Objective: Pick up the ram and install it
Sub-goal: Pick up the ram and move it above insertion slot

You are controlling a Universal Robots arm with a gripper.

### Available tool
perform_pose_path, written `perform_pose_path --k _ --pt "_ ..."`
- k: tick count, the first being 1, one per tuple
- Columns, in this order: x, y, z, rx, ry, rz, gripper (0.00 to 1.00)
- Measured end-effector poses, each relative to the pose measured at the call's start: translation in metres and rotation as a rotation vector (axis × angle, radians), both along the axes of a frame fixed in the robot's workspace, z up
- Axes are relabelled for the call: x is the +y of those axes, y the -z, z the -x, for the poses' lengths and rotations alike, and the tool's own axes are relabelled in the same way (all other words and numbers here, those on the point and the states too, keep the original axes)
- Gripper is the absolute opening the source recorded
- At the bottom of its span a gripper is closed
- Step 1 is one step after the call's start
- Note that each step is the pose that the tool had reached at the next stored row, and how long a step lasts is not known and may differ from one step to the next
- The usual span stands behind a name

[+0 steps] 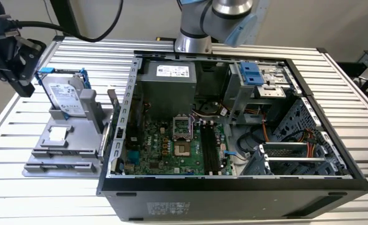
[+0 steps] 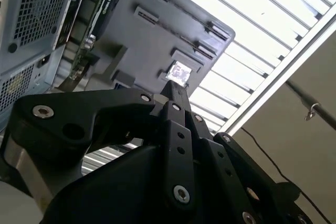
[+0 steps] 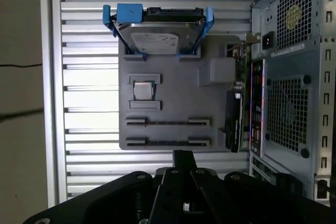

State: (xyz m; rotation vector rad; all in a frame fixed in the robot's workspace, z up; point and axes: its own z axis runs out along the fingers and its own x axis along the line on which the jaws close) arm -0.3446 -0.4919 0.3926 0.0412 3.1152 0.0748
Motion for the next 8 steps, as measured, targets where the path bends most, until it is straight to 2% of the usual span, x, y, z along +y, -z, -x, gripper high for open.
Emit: perform_pose_path --k 3,8 --pt "-0.0052 0.0 0.0 0.0 0.0 -0.0001 0.0" --pt "-0.0094 0.0 0.0001 0.0 0.0 0.0 0.0"
